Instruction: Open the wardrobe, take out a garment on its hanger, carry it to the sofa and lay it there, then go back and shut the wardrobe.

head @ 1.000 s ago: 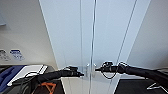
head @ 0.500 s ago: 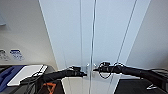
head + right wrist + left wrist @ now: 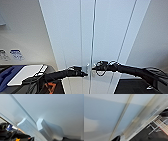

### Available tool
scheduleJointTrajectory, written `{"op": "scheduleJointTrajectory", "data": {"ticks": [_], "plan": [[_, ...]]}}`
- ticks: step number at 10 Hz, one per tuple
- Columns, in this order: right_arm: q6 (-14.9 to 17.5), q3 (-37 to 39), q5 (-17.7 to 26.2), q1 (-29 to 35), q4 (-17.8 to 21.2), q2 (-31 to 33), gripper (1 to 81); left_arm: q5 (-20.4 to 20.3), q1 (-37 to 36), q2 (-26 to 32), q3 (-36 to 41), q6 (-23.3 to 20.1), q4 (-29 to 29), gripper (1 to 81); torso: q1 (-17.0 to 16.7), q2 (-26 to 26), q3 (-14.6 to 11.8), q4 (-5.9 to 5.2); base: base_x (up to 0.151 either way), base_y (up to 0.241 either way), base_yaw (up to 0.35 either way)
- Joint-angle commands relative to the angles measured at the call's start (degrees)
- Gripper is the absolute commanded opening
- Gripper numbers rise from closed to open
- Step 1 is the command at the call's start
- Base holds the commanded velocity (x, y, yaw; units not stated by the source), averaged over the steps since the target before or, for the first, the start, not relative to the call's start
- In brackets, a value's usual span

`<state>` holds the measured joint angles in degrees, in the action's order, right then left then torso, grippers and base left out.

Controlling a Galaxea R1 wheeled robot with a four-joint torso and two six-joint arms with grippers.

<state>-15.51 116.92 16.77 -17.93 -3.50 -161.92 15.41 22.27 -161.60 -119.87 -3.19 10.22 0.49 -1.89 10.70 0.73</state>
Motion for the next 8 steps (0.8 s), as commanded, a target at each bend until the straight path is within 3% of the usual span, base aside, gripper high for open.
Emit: {"op": "scheduleJointTrajectory", "data": {"ticks": [1,8], "plan": [[0.3,-0.1,-1.6,11.8,0.1,-1.1,81.1,0.7,-9.7,-2.7,-2.5,-0.5,0.2,81.1,0.0,0.0,0.0,0.00,0.000,0.000,0.000],[0.2,-2.4,-1.9,11.0,0.3,-1.2,81.1,0.8,-11.7,-14.0,-12.1,-0.8,-3.6,81.1,0.0,0.0,0.0,0.00,0.000,0.000,0.000]]}}
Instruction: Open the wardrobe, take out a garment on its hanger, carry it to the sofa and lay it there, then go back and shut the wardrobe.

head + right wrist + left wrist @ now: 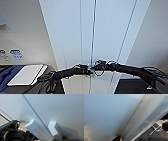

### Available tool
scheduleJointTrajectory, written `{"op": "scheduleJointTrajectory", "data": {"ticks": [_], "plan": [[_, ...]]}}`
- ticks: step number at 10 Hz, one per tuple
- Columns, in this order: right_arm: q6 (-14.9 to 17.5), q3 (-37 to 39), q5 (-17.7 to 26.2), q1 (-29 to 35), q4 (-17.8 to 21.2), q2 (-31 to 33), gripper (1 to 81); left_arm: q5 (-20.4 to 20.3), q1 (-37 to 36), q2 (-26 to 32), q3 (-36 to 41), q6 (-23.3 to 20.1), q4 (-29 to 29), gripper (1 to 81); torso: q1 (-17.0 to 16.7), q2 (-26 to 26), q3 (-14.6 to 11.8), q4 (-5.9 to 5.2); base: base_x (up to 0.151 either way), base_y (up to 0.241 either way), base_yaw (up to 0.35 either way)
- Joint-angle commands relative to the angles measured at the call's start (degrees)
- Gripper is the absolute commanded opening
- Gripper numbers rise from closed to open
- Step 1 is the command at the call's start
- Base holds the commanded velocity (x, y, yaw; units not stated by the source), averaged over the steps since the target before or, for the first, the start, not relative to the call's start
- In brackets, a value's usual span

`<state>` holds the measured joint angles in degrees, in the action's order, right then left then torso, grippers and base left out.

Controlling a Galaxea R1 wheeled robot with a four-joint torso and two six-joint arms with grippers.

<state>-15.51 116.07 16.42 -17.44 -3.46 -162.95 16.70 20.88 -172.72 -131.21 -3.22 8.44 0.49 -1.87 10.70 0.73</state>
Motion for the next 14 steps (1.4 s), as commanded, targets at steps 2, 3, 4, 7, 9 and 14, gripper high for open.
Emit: {"op": "scheduleJointTrajectory", "data": {"ticks": [2,3,4,7,9,14], "plan": [[0.1,-5.0,-2.4,9.4,0.7,-0.2,81.1,-0.9,-10.3,-5.0,-0.1,-0.8,-1.8,81.1,0.0,0.0,0.0,0.00,0.000,0.000,0.000],[0.0,-7.8,-2.5,8.6,0.6,0.1,81.1,-1.1,-10.3,-4.9,2.3,-0.6,-1.8,81.1,0.0,0.0,0.0,0.00,0.000,0.000,0.000],[0.0,-10.7,-3.1,7.1,0.6,0.4,81.1,-1.6,-10.3,-4.0,6.2,-0.5,-1.8,81.1,0.0,0.0,0.0,0.00,0.000,0.000,0.000],[0.2,-17.9,-5.1,1.9,0.6,1.8,81.1,-2.7,-6.9,2.2,24.3,-0.5,-2.3,81.1,0.0,0.0,0.0,0.00,0.000,0.000,0.000],[0.3,-23.0,-7.0,-1.8,0.0,3.4,81.1,-4.1,-2.3,8.2,35.0,-0.5,-3.9,81.1,0.0,0.0,0.0,0.00,0.000,0.000,0.000],[1.2,-33.4,-10.1,-10.5,-0.1,10.7,81.1,-6.9,15.4,32.1,59.4,-0.6,-13.8,81.1,0.2,0.0,0.0,0.00,0.000,0.000,0.000]]}}
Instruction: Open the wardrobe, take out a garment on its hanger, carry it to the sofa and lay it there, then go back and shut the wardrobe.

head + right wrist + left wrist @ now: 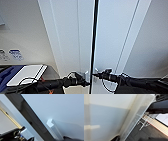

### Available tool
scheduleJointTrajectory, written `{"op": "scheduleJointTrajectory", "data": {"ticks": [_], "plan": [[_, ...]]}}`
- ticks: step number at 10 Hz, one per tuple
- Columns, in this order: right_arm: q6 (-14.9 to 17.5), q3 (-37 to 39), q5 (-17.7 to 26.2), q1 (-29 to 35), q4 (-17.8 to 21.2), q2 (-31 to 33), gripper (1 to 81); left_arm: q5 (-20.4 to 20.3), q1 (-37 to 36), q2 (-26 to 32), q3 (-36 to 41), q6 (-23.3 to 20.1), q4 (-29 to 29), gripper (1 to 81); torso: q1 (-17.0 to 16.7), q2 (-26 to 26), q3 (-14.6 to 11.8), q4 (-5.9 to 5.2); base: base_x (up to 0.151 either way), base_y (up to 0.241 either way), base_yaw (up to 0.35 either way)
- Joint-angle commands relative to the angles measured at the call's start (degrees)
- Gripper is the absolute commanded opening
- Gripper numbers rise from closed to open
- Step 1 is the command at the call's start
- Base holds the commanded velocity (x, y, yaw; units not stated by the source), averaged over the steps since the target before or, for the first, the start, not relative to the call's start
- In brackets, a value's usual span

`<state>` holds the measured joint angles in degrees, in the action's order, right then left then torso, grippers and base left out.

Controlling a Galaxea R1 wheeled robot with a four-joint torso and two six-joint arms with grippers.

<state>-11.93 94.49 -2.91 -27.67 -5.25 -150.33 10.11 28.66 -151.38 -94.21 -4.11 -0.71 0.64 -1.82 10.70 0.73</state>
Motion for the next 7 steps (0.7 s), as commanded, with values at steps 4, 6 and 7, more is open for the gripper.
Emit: {"op": "scheduleJointTrajectory", "data": {"ticks": [4,6,7], "plan": [[-1.9,-24.0,9.5,-6.6,-2.2,11.6,81.1,-5.1,18.4,27.1,33.4,-0.2,-8.8,81.1,0.0,0.0,0.0,0.02,0.000,0.000,0.000],[-1.9,-29.0,10.5,-9.5,-7.0,18.3,81.1,-5.5,21.4,31.9,36.1,-0.3,-9.3,81.1,0.0,0.0,-0.1,0.02,0.000,0.000,0.000],[-1.9,-31.4,11.1,-11.0,-9.1,22.7,81.1,-6.8,23.1,34.9,37.3,-0.3,-9.3,81.1,0.0,0.0,-0.1,0.02,0.000,0.000,0.000]]}}
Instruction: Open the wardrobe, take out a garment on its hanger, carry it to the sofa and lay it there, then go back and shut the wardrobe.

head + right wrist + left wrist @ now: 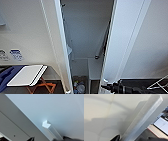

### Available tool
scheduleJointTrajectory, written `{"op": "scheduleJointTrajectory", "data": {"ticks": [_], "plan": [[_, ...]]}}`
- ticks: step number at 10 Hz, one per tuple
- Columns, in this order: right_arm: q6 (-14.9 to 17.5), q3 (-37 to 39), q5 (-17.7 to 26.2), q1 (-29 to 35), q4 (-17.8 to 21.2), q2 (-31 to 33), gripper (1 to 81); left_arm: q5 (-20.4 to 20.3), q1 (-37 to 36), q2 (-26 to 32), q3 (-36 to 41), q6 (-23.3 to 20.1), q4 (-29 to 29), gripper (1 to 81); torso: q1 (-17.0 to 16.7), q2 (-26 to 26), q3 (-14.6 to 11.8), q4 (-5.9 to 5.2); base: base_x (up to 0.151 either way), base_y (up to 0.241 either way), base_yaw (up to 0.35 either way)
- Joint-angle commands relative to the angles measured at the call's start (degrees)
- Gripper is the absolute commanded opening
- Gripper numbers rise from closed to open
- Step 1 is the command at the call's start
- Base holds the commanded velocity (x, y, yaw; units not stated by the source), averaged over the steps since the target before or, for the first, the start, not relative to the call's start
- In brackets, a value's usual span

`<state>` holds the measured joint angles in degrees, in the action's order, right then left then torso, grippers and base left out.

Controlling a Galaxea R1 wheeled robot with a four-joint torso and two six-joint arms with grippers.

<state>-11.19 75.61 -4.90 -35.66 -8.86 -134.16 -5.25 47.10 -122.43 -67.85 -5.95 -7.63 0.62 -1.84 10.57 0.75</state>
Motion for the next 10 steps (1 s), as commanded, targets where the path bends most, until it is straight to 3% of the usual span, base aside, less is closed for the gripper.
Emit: {"op": "scheduleJointTrajectory", "data": {"ticks": [1,3,6,8,10], "plan": [[-2.6,-14.7,14.2,-4.4,-7.5,10.5,81.1,7.6,6.5,8.8,11.5,1.6,-2.5,81.1,0.0,0.0,0.0,0.00,0.000,0.000,0.000],[-2.6,-16.3,14.3,-7.4,-9.2,17.5,81.1,2.7,11.9,13.9,10.5,1.5,-2.5,81.1,0.0,0.0,0.0,0.00,0.000,0.000,0.000],[-3.0,-14.6,14.1,-10.9,-9.9,23.8,81.1,-4.6,19.6,16.0,4.4,1.5,-2.3,81.1,0.0,0.0,-0.1,0.00,0.000,0.000,0.000],[-3.8,-6.0,14.0,-12.6,-8.8,26.0,81.1,-10.5,26.0,14.6,-3.0,2.1,-1.9,81.1,-0.1,-0.1,-0.1,0.00,0.000,0.000,0.000],[-8.4,7.8,16.9,-16.4,-5.6,22.5,81.1,-13.0,30.3,9.0,-12.0,2.3,-1.5,81.1,-0.2,-0.2,-0.1,0.00,0.000,0.000,0.000]]}}
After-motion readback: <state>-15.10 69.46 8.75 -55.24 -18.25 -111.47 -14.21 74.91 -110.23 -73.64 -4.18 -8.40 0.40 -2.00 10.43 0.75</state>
